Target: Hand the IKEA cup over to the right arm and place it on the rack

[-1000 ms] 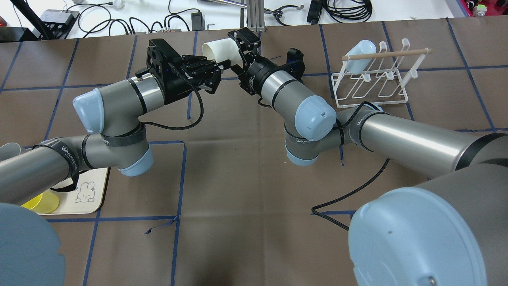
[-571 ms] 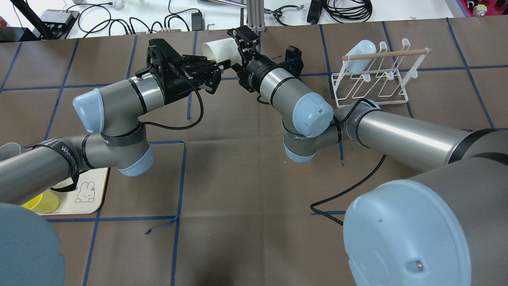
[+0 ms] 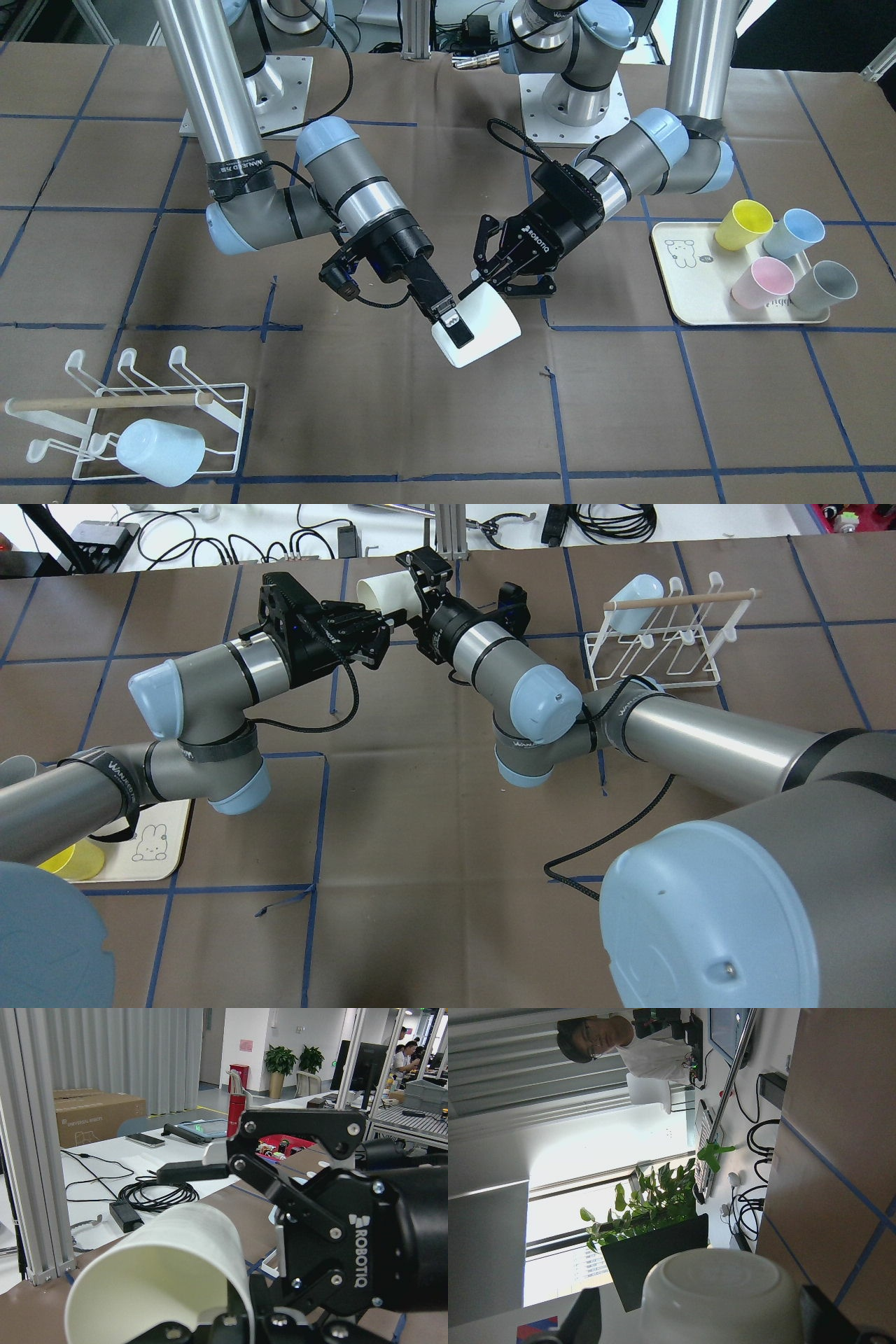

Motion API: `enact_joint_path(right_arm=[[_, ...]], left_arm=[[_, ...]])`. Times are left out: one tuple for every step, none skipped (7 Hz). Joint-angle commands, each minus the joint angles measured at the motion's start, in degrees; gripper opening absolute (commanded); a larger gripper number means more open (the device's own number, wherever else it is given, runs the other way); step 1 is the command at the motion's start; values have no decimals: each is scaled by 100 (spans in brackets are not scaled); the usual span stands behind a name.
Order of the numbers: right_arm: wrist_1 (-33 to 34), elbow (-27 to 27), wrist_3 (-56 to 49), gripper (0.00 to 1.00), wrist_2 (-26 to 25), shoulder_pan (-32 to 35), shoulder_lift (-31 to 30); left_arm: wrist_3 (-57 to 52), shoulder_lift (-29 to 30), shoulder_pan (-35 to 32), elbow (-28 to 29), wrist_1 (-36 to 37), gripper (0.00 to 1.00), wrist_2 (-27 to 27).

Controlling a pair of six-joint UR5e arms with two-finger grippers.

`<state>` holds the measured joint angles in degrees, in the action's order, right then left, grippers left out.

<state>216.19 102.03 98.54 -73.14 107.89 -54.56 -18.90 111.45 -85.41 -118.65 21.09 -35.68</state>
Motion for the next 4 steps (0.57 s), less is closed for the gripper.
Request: enact_joint_path(right_arm=[[-7,-16,78,98,10,13,15],[-15,-77,78,98,11,30,94],[-16,-156,78,98,-7,48,112],[-16,-157,78,98,-7,57,129]], left_arm=[[0,0,-2,0,0,1,0],[0,0,-2,0,0,1,0],[0,0,-2,0,0,1,0],[0,0,-2,0,0,1,0]])
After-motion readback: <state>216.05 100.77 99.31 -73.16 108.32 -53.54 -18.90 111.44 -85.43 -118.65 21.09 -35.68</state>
